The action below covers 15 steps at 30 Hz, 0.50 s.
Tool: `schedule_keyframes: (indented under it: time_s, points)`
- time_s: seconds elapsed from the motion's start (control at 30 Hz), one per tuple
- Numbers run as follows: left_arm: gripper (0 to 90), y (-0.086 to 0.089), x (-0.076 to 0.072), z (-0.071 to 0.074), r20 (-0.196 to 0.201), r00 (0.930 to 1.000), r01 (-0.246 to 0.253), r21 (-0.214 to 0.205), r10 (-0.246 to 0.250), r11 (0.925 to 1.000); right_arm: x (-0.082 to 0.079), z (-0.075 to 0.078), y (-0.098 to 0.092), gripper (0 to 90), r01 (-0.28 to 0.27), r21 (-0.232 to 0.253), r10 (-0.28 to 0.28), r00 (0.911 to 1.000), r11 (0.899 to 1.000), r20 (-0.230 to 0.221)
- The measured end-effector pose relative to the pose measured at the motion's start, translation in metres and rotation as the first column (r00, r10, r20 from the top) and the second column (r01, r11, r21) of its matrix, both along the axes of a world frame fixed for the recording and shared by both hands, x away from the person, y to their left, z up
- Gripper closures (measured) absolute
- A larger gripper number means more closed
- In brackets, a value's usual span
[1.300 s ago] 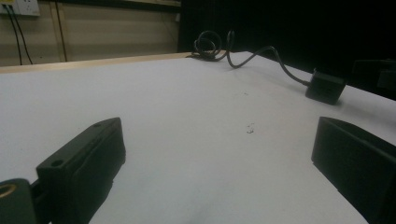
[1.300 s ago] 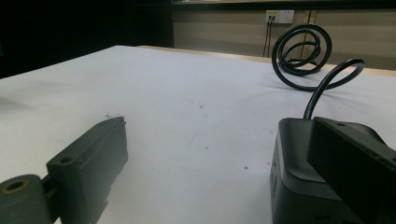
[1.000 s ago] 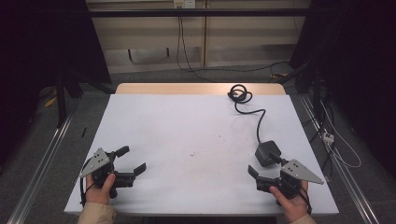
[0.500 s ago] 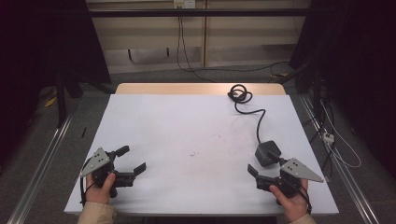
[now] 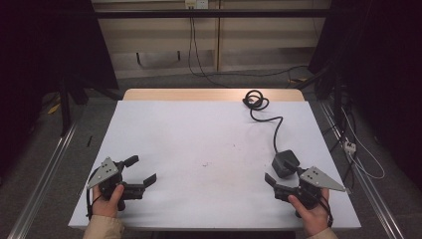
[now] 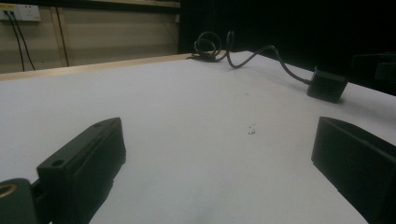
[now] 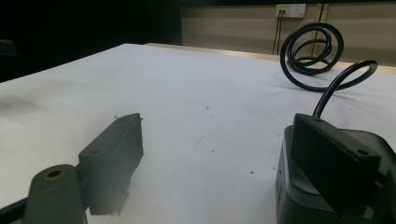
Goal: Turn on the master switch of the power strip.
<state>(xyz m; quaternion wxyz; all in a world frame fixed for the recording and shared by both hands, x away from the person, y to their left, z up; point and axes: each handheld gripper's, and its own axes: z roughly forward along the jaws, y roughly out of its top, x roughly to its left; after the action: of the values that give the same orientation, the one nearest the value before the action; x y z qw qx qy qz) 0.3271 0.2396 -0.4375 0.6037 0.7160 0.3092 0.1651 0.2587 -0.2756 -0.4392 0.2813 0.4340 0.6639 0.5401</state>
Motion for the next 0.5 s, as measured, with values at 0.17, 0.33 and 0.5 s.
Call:
schedule_keyframes:
  time_s: [0.17,0.33,0.5]
  points:
    - [2.5,-0.0001,-0.0003,0.0005,0.001,1.0000,0.000,-0.005,0.000,1.0000,0.0023,0.0010,-0.0020,18.5,0.007,0.001,-0.007,1.0000,1.000,0.005]
    - [2.5,-0.0001,-0.0002,0.0005,0.001,1.0000,-0.003,-0.005,0.003,1.0000,0.0045,0.0014,-0.0037,21.6,0.011,0.001,-0.011,0.9999,1.000,0.007]
    - [2.5,-0.0002,0.0000,0.0003,0.000,1.0000,0.001,-0.003,-0.001,1.0000,0.0056,0.0025,-0.0047,26.1,0.009,0.001,-0.009,0.9999,1.000,0.007]
